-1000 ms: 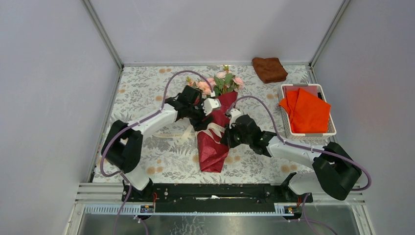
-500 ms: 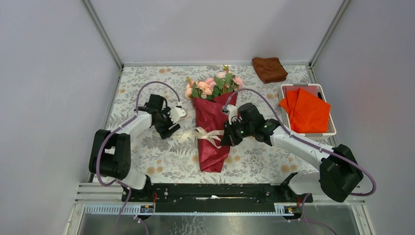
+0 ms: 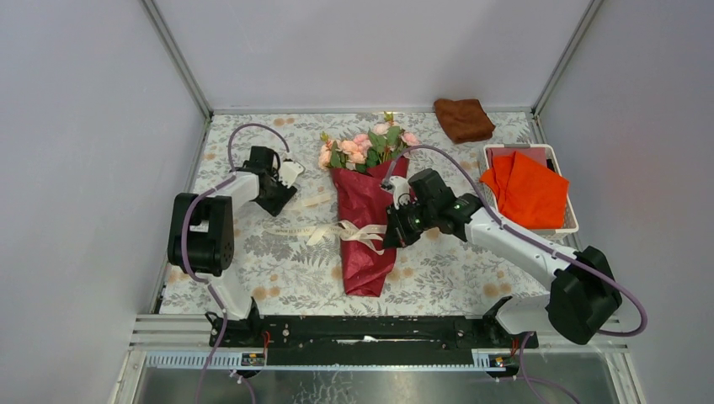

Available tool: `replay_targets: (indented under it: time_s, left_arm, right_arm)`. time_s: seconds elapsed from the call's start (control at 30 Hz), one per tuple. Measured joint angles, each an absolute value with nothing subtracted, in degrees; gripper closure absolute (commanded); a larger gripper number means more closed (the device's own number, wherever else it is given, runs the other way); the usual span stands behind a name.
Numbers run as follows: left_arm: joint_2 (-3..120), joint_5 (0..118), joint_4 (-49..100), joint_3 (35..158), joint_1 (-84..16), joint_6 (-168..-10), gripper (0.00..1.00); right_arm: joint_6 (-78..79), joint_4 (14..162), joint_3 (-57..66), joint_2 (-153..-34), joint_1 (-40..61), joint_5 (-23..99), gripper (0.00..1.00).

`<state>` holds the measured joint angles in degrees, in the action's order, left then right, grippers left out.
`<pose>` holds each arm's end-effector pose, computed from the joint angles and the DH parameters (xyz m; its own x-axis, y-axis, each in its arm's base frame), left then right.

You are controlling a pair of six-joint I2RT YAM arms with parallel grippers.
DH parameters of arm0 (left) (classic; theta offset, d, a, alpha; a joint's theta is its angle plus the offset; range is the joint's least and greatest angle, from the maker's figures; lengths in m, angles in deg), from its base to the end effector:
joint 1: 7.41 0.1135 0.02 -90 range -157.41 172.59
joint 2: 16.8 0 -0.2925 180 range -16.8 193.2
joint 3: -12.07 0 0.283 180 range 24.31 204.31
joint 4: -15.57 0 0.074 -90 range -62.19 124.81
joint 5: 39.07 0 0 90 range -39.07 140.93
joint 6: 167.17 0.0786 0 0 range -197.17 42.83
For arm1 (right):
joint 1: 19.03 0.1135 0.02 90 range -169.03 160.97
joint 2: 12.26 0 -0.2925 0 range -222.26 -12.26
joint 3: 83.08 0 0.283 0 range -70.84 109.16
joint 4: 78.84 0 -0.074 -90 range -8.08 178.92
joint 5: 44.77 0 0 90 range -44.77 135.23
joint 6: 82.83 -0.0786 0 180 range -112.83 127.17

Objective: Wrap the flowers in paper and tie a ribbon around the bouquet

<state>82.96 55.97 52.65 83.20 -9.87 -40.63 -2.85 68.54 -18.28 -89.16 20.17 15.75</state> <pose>0.3800 -0.0232 0.1274 -0.6847 0.6230 -0.3782 0.6055 0.7751 0.1806 0.2325 0.2396 0.2389 -0.6798 -0.3590 -0.6395 -0.7138 0.5241 0.4646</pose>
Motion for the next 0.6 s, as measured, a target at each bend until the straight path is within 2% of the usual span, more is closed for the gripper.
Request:
replay_targets:
  time_s: [0.03, 0.07, 0.33, 0.6]
  left_arm:
    - [83.66, 55.95, 53.09, 83.94, -9.87, -41.42, 0.81]
    - [84.52, 56.4, 53.16, 84.49, -9.87, -41.49, 0.98]
    - [85.7, 56.95, 52.94, 85.23, -8.73, -41.92, 1.0]
    - [87.16, 50.55, 47.43, 85.58, 1.72, -42.23, 1.0]
  right_arm:
    - [-2.81, 67.58, -17.5, -89.16, 19.99, 15.69, 1.0]
    - [-2.77, 66.68, -16.62, -89.14, 19.62, 15.56, 1.0]
    - [-3.57, 62.33, -10.46, -88.36, 11.99, 9.22, 1.0]
    - [-4.21, 56.89, -6.52, -86.89, -2.0, 10.62, 1.0]
